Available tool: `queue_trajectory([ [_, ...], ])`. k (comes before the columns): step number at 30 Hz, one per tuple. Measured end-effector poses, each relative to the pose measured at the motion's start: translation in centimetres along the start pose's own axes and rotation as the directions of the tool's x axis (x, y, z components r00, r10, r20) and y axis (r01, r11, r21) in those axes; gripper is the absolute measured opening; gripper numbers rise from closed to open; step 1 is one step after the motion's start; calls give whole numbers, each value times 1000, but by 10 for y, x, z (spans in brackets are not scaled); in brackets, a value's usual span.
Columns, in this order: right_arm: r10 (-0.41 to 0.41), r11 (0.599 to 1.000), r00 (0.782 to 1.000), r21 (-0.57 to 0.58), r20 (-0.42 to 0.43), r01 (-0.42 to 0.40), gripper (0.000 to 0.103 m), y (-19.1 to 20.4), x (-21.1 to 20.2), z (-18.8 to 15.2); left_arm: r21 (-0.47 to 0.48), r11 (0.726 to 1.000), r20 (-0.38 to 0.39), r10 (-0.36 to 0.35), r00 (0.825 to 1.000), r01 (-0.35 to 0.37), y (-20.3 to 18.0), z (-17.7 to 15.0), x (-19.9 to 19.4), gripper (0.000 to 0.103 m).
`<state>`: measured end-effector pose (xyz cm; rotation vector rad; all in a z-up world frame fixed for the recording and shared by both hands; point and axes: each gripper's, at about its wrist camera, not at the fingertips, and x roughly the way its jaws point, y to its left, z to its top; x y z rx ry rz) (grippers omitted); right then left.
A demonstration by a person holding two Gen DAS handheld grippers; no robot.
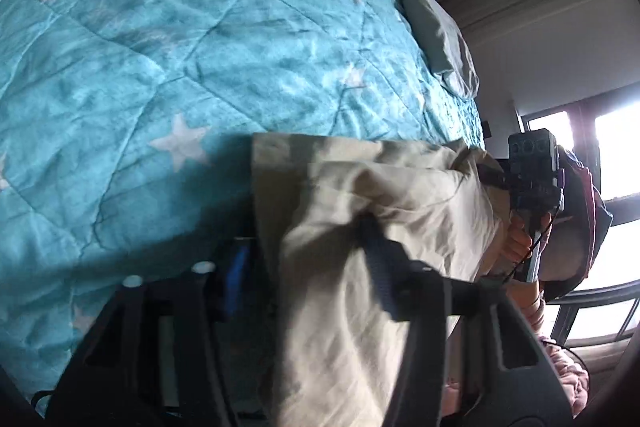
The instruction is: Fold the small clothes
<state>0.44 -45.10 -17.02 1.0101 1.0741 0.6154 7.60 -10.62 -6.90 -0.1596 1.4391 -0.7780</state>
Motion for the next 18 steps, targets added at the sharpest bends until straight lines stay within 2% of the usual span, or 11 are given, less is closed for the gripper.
queue_trajectory([
  [2,-48,996,998,-70,42,51,16,14,-2,2,31,999,22,27,999,-27,-12,-2,0,20],
  [4,-55,981,994,-178,92,71,15,43,-13,1,96,993,104,52,993,-63,-30,-7,-14,18],
  [5,-38,963,992,-259,123,69,15,61,-23,-3,159,984,164,52,985,-78,-47,-15,-25,18],
  [6,-25,939,989,-335,146,73,15,78,-32,-9,206,975,192,40,981,-80,-58,-23,-34,18],
  [8,-20,867,983,-486,184,109,15,109,-48,-28,308,950,225,-18,974,-53,-79,-41,-50,18],
  [10,-48,837,978,-527,201,149,15,113,-59,-42,410,912,237,-81,968,-24,-99,-64,-60,18],
  [11,-61,834,977,-527,206,163,15,111,-61,-47,463,886,236,-98,967,-23,-108,-78,-62,18],
  [13,-63,842,977,-514,205,163,15,101,-64,-55,516,854,227,-70,971,-60,-119,-96,-57,18],
  [15,-35,844,982,-521,187,129,15,93,-68,-65,530,845,211,-44,976,-77,-118,-106,-51,18],
  [18,-8,840,983,-533,181,105,15,97,-64,-70,502,864,168,-45,985,-46,-107,-111,-41,18],
])
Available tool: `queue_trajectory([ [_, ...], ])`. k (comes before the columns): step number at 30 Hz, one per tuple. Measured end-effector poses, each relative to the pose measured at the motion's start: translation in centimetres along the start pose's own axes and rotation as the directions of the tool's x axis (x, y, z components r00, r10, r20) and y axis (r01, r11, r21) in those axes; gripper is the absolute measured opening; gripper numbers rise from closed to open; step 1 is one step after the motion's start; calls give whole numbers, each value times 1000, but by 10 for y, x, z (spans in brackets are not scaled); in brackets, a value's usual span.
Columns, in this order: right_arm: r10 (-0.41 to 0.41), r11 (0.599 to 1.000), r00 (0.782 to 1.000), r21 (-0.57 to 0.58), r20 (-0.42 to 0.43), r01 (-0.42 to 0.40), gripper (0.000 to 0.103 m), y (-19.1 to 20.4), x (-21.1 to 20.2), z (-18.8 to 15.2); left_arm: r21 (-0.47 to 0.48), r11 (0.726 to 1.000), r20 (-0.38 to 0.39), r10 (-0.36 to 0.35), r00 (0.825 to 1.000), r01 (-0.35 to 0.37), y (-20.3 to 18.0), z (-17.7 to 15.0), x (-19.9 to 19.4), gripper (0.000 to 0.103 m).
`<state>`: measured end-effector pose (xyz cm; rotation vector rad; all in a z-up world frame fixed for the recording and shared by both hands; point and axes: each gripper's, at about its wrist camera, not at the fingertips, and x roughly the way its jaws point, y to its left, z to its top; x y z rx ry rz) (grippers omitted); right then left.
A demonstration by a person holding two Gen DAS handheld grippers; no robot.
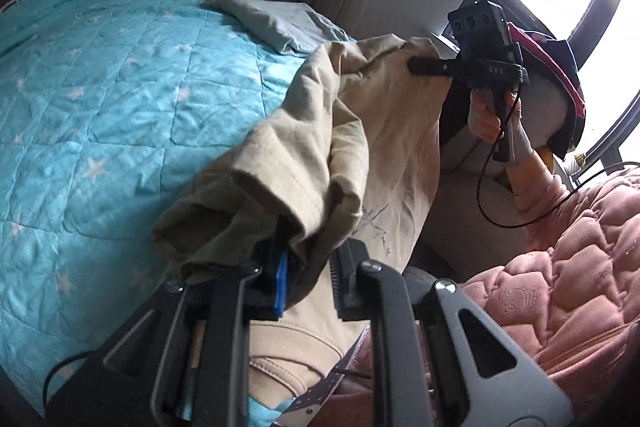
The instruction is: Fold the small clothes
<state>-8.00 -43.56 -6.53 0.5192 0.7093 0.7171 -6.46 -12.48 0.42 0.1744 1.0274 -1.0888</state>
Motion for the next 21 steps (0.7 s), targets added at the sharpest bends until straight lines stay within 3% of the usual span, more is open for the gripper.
queue_trajectory([
  [7,-23,1000,1000,1,-17,23,17,-1,4,2,-2,998,-1,-64,998,64,0,-18,-15,21],
  [9,-28,1000,999,5,-20,28,18,-1,3,1,-24,998,2,-52,999,52,9,-16,-19,29],
  [12,-40,999,999,20,-21,40,18,-4,5,2,-113,993,58,-11,998,18,40,-7,-30,47],
  [15,-43,998,999,38,-26,44,18,-10,9,4,-224,974,112,12,994,13,82,5,-37,48],
  [17,-45,998,999,38,-29,46,18,-10,10,5,-291,956,96,54,994,-24,112,13,-31,48],
  [19,-46,998,999,32,-30,46,18,-8,10,5,-289,956,36,67,997,-54,128,17,-14,48],
  [21,-51,998,998,25,-28,51,18,-6,6,4,-251,967,-35,31,999,-38,127,17,6,48],
])
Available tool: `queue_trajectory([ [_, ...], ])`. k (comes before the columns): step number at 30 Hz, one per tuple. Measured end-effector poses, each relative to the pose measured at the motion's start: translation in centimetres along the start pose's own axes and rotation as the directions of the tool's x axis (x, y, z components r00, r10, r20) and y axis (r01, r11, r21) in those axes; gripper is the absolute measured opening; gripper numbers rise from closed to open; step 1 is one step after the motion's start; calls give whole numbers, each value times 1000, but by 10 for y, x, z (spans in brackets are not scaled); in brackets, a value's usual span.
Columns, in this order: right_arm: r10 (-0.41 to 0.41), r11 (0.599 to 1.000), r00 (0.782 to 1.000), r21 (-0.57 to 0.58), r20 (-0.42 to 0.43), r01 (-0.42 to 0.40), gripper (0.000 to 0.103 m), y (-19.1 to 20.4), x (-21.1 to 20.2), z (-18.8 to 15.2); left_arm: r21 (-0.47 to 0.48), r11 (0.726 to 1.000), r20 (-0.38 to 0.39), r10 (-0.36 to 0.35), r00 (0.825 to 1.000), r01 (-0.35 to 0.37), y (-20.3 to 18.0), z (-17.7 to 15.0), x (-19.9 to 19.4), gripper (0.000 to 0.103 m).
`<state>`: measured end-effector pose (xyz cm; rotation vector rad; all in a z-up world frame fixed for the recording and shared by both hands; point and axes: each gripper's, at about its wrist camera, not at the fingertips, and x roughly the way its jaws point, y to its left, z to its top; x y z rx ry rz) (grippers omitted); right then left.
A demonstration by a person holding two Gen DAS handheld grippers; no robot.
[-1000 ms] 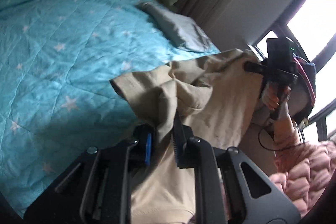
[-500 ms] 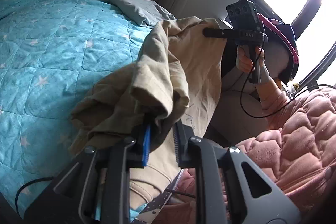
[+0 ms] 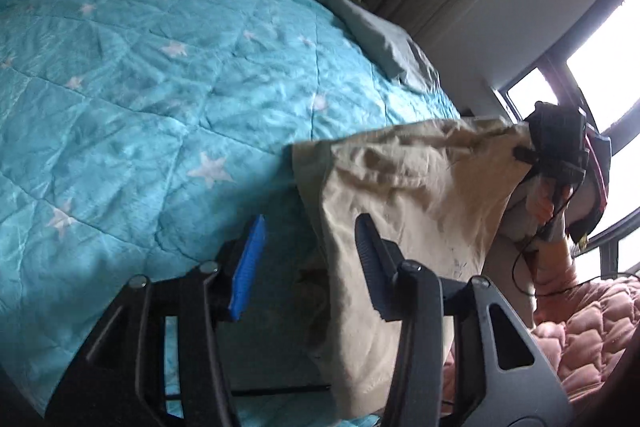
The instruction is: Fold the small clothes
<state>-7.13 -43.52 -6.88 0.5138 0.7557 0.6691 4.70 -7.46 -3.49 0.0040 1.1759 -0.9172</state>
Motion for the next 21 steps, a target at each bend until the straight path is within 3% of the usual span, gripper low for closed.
queue_trajectory([
  [2,-5,1000,1000,-1,8,5,18,2,-3,-1,76,997,-79,-8,997,14,-12,-5,19,48],
  [4,-13,1000,1000,0,15,13,18,3,-7,-2,145,989,-112,19,994,-2,-27,-10,29,48],
  [7,-20,1000,999,13,25,20,18,1,-11,-4,202,979,-119,2,993,23,-47,-17,29,48],
  [9,-38,999,999,30,30,37,18,-4,-11,-4,232,973,-98,23,995,0,-62,-19,26,48],
  [11,-141,988,990,74,28,139,26,-14,-12,3,253,967,-62,46,997,-29,-72,-18,21,48],
  [15,-312,939,948,172,55,299,27,-34,-28,27,217,976,32,16,999,-22,-78,-8,1,48],
  [17,-287,950,957,140,42,279,31,-26,-24,41,196,981,63,-27,998,14,-82,-2,-6,48],
  [19,-268,963,963,27,-36,269,49,-2,-1,57,195,980,62,-55,997,42,-88,1,-5,48],
  [20,-279,960,956,-47,-94,276,57,14,16,63,203,978,59,-59,997,45,-93,-2,-2,48],
  [21,-305,948,938,-146,-164,282,57,33,40,69,223,973,48,-63,997,51,-100,-5,5,48],
])
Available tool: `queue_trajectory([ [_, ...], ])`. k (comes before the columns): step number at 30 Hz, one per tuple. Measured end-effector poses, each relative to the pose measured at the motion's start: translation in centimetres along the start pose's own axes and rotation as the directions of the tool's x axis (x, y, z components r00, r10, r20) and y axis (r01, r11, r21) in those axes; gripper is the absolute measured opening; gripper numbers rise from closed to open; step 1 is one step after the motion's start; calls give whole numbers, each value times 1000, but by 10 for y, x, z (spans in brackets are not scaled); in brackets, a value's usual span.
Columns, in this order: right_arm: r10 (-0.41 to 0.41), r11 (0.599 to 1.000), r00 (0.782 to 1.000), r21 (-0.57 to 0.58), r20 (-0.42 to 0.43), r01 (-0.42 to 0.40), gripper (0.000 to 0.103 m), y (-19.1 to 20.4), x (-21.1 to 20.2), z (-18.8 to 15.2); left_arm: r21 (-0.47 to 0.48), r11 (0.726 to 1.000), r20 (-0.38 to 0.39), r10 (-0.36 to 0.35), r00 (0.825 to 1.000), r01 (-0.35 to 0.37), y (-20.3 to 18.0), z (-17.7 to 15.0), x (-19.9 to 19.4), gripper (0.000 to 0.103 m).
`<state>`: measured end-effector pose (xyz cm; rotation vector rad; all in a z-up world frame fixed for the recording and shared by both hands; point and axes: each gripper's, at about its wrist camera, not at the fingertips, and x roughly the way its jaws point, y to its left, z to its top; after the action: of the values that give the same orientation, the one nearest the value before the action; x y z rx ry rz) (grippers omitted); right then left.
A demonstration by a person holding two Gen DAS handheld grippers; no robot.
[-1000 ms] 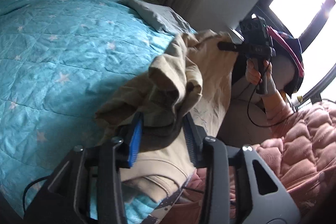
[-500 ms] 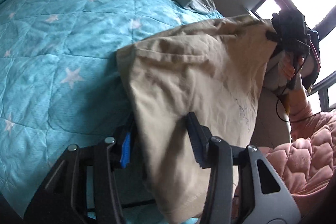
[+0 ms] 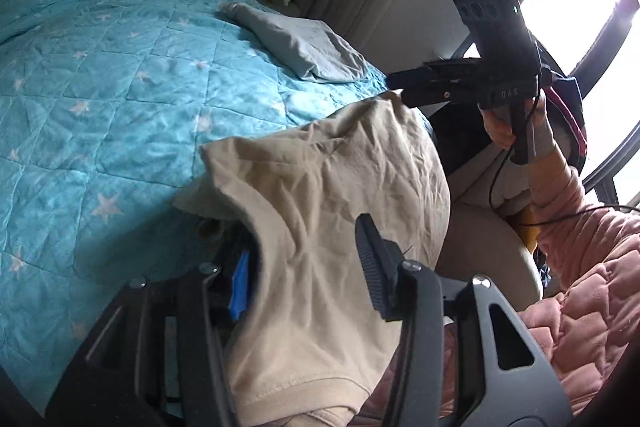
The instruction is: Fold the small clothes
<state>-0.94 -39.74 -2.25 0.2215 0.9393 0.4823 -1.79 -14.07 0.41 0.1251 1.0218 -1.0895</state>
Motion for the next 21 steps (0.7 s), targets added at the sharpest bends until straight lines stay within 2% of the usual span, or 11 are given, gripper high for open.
queue_trajectory([
  [2,15,990,994,-135,-105,-29,57,38,26,18,31,999,-20,-10,1000,10,-13,-7,10,48],
  [4,54,979,980,-181,-190,-89,57,65,48,34,68,998,-30,2,1000,0,-27,-15,18,48],
  [9,99,982,922,-111,-374,-151,57,104,97,51,178,983,-12,37,999,-35,-51,-33,21,49],
  [12,10,995,882,-79,-471,-54,57,124,126,47,190,981,-22,32,999,-27,-51,-38,23,50],
  [14,-29,996,867,-87,-498,-17,57,131,141,45,174,985,-26,19,999,-15,-46,-40,23,50],
  [18,-146,981,841,-187,-521,54,61,159,159,37,128,991,-21,-30,999,32,-37,-39,21,50],
  [21,-241,955,822,-275,-516,107,64,175,168,32,127,991,-16,-38,999,39,-35,-39,19,50],
])
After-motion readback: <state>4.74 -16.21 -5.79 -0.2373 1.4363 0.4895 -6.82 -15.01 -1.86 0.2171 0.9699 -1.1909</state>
